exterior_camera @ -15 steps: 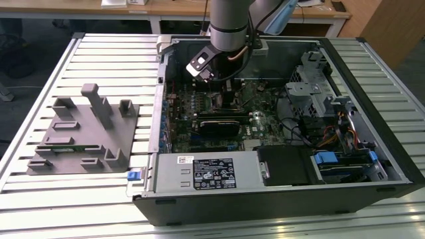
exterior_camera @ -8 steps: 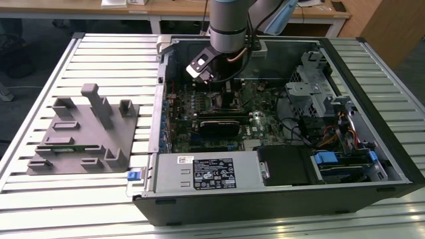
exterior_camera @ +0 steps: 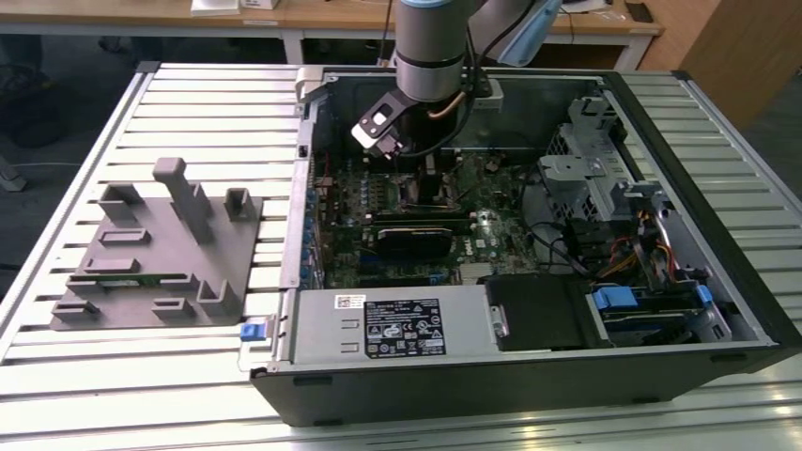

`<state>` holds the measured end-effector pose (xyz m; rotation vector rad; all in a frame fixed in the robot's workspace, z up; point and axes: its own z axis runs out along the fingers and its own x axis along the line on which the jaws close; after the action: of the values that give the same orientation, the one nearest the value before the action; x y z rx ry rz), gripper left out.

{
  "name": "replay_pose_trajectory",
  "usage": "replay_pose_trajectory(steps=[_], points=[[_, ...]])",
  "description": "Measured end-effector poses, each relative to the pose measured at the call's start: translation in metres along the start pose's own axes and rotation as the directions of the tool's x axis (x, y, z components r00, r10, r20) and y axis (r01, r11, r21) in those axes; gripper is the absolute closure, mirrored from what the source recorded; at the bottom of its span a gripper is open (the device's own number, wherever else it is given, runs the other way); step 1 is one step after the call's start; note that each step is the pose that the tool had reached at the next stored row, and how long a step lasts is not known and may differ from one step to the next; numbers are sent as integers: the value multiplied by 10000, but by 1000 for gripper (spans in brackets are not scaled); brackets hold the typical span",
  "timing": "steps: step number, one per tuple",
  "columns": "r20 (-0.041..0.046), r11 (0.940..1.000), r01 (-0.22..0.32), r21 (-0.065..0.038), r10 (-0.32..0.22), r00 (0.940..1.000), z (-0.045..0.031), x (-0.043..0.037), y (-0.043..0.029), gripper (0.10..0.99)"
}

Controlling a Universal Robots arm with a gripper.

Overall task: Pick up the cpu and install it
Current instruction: 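Place the cpu into insertion slot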

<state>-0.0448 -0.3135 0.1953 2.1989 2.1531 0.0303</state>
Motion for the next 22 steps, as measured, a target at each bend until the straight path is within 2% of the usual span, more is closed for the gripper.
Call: replay_pose_trajectory(steps=[10, 11, 22], points=[[8, 10000, 0, -2, 0, 10000, 3, 0, 0, 545], [8, 10000, 0, -2, 0, 10000, 5, 1, 0, 482], [-9, 10000, -2, -1, 2, 10000, 5, 17, 0, 482]])
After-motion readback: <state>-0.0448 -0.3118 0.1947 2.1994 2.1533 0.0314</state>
